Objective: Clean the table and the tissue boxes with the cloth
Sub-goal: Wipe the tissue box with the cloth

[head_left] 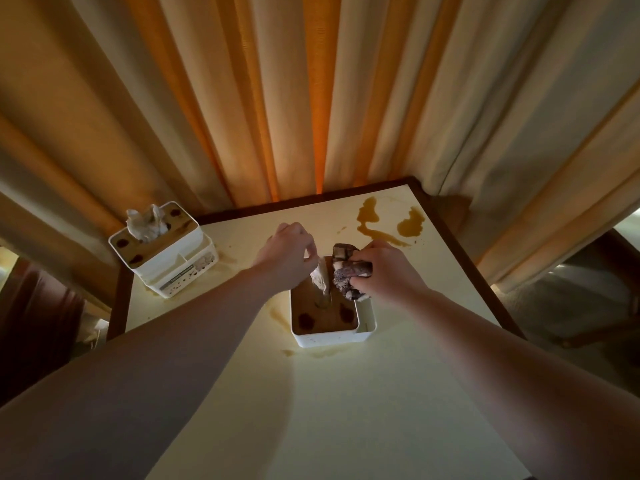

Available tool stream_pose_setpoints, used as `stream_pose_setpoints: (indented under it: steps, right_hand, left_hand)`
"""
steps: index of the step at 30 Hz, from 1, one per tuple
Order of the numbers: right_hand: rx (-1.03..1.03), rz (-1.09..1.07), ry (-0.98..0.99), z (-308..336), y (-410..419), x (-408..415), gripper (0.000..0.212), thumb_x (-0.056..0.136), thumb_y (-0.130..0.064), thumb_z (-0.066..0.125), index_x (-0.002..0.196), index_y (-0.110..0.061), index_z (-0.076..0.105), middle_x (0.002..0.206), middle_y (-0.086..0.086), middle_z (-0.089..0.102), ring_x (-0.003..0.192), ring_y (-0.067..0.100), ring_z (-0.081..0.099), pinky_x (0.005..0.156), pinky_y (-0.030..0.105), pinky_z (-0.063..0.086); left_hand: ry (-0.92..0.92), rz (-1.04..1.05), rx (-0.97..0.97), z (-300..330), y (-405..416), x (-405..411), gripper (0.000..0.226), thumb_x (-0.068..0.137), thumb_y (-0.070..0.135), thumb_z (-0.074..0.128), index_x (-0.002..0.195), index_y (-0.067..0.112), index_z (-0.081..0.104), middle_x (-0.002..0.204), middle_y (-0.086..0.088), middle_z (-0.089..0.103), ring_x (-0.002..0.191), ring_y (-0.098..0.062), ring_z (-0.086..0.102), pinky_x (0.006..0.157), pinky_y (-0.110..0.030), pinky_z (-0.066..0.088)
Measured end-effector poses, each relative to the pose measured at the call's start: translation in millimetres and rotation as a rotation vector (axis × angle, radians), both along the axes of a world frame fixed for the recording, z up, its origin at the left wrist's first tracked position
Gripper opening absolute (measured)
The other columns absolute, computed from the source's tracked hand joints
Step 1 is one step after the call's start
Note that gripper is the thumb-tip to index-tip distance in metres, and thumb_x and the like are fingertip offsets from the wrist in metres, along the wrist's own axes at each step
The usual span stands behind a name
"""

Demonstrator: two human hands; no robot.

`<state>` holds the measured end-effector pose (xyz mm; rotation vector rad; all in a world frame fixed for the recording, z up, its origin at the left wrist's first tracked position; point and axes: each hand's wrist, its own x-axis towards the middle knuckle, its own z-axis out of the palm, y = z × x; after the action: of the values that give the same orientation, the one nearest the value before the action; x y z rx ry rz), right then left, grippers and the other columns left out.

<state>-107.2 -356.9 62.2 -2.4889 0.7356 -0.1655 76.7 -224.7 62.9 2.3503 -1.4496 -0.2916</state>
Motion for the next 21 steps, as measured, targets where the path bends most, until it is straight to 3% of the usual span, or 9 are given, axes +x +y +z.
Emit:
stream_pose_setpoints:
  steps: [6,9,13,18,21]
  right_hand:
    - [0.024,0.001,-0.017,-1.8,2.5,2.0,0.028,0.087,-0.02,0.071,0.113,-0.024,0.078,0.108,-0.003,0.055,0.089,0.014,0.061,0.079,0.026,0.054]
    - [0.02,0.006,-0.019,-4.7,3.7,2.2,0.029,0.087,-0.019,0.07,0.115,-0.024,0.078,0.108,-0.003,0.055,0.089,0.014,0.061,0.08,0.026,0.055]
    - [0.019,0.0,-0.014,-5.9,3.1,3.1,0.03,0.087,-0.019,0.071,0.116,-0.022,0.077,0.11,-0.002,0.056,0.09,0.016,0.061,0.082,0.03,0.057]
    - [-0.003,-0.007,-0.018,-2.0,2.5,7.2,0.025,0.087,-0.02,0.072,0.111,-0.022,0.078,0.106,-0.005,0.055,0.088,0.012,0.059,0.077,0.026,0.055]
    - [-0.027,-0.01,-0.001,-1.3,2.8,13.1,0.021,0.088,-0.02,0.072,0.108,-0.021,0.077,0.104,-0.006,0.053,0.085,0.01,0.057,0.069,0.017,0.047]
  left_hand:
    - [-0.087,0.026,0.064,-8.6,-13.5,-1.6,0.016,0.1,0.038,0.062,0.104,0.024,0.068,0.116,0.002,0.058,0.115,-0.02,0.049,0.093,-0.039,0.048]
    - [-0.039,0.001,0.029,-19.6,-12.8,-0.2,0.008,0.098,0.028,0.067,0.105,0.027,0.065,0.115,0.003,0.055,0.116,-0.021,0.048,0.093,-0.039,0.047]
    - [-0.029,-0.078,0.039,-25.6,-8.9,6.7,0.022,0.097,0.014,0.061,0.108,0.026,0.076,0.111,0.007,0.054,0.114,-0.018,0.045,0.095,-0.042,0.048]
    - [0.05,-0.152,0.129,-22.2,6.0,10.9,0.031,0.095,0.035,0.062,0.12,0.021,0.074,0.127,0.002,0.056,0.124,-0.017,0.047,0.102,-0.04,0.045]
    - [0.069,-0.13,0.196,-24.3,12.1,11.7,0.032,0.092,0.032,0.069,0.123,0.024,0.071,0.132,0.0,0.058,0.123,-0.021,0.053,0.1,-0.042,0.049]
